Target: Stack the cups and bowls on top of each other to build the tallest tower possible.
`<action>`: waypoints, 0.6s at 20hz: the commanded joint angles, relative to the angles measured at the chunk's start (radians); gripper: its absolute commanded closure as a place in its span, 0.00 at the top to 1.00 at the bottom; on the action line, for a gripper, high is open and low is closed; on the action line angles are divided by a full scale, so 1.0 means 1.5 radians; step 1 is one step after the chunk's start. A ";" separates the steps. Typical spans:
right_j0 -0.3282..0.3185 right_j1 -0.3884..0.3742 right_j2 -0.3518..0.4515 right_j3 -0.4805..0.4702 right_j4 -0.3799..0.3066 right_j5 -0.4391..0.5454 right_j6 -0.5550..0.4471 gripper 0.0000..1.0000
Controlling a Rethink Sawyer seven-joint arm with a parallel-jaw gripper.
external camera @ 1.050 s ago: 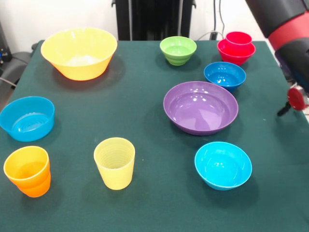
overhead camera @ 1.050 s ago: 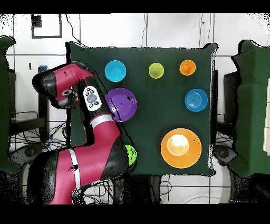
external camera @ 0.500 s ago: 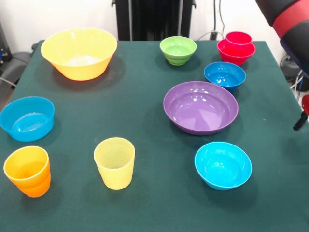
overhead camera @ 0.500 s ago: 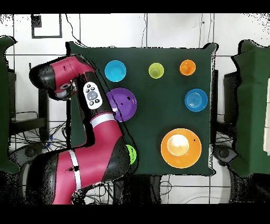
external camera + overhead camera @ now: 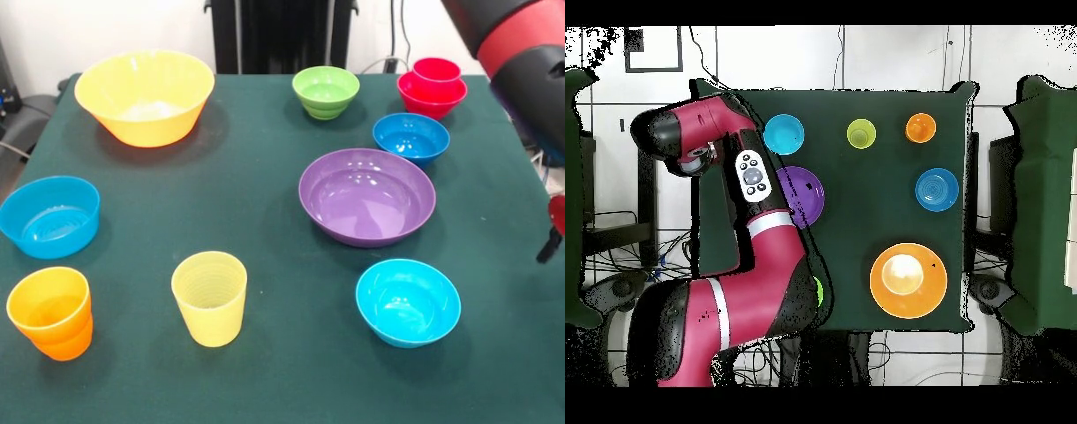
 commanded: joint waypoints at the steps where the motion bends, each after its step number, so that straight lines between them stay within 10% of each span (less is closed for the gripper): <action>1: -0.025 0.075 0.029 -0.080 -0.080 -0.006 -0.278 1.00; 8: -0.022 0.075 0.006 -0.079 -0.073 0.004 -0.280 1.00; 12: -0.028 0.001 -0.050 0.087 -0.041 -0.023 -0.179 1.00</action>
